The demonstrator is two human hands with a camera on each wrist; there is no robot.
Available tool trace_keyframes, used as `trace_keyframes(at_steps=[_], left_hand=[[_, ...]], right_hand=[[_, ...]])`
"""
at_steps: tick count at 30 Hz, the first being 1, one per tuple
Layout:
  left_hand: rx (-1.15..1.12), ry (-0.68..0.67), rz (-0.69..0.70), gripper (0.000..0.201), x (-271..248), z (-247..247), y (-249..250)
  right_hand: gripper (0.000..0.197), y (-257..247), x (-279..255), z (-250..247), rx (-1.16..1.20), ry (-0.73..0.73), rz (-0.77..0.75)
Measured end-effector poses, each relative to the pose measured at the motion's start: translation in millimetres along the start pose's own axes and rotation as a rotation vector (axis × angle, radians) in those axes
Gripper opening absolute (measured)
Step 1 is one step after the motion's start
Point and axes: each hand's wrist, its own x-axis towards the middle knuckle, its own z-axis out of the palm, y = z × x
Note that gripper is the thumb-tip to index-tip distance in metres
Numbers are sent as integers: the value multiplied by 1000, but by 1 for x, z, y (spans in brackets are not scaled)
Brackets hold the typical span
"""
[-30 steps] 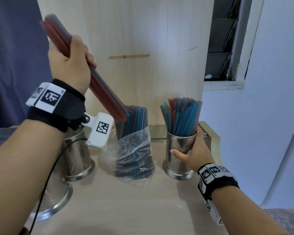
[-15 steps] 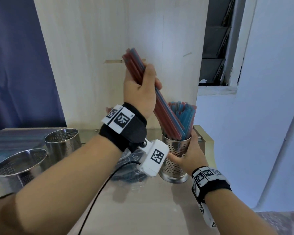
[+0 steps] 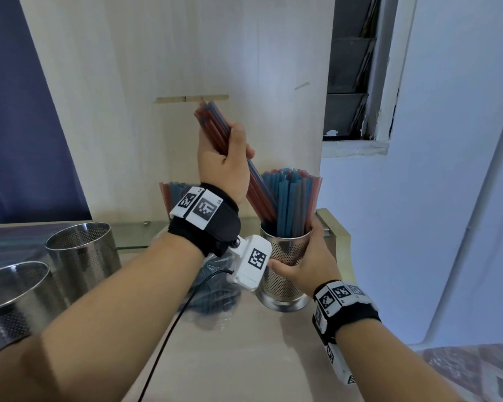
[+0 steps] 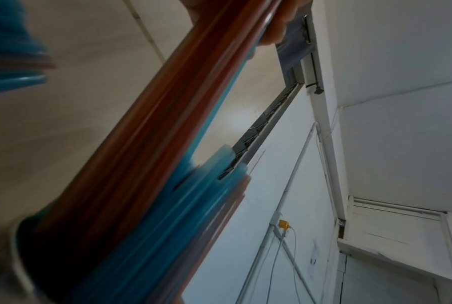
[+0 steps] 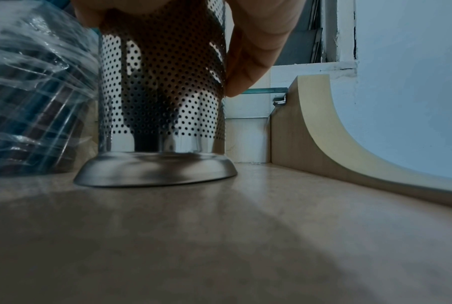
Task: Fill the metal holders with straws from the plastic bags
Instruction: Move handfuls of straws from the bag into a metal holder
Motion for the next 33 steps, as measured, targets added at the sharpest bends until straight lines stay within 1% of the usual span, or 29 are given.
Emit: trace_keyframes(at_steps=[2,4,7,9,12,13,15,17,18,20,21,22,23,25,26,27,28,30,32,33], left_hand=[[-12,-22,-29,10,0,0,-8],[-2,-28,-65,16,1,0,-14],[-2,-44,-151,17,7,-4,-24],[35,-92,-201,21,12,-7,-27],[215,-191,-207,32,18,-9,-30],[242,-222,-192,31,19,-8,-28],[247,-318,-178,23,18,-2,-24],[272,-452,-181,14,14,6,-21],[306,-522,-188,14,10,10,-20],[400,-605,-170,32,0,16,-24],[458,-609,-170,32,-6,16,-28],[502,-588,-187,22,-11,17,-29],[529,-565,-216,17,-17,16,-30],[476,-521,-259,25,-25,12,-35],[430,-485,-259,22,-29,10,-37],[392,-451,-250,28,-31,8,-39],[357,-439,-247,46,-34,6,-42],[318,-450,-330,88,-41,3,-51],[358,-493,-392,118,-51,2,-56],[399,-523,-400,128,-57,2,-61]], right_hand=[[101,0,0,0,4,2,-1],[100,0,0,0,2,3,-2],[104,1,0,0,0,6,5],[107,1,0,0,-5,6,5],[109,0,0,0,-5,0,7],[108,0,0,0,-7,0,9],[107,0,1,1,-15,3,14],[108,-1,0,1,-21,2,20],[108,-1,0,0,-24,5,24],[109,-3,-2,-1,-31,9,32],[110,-3,-3,-2,-34,10,33],[110,-4,-3,-2,-35,9,33],[111,-4,-3,-2,-36,7,33],[109,-3,-3,-1,-41,4,29],[108,-3,-3,-1,-46,5,26],[107,-2,-3,0,-51,7,25],[107,-2,-3,0,-54,9,26],[107,-1,-3,1,-49,11,24],[105,0,-3,2,-50,17,21],[100,0,-2,3,-56,18,22]])
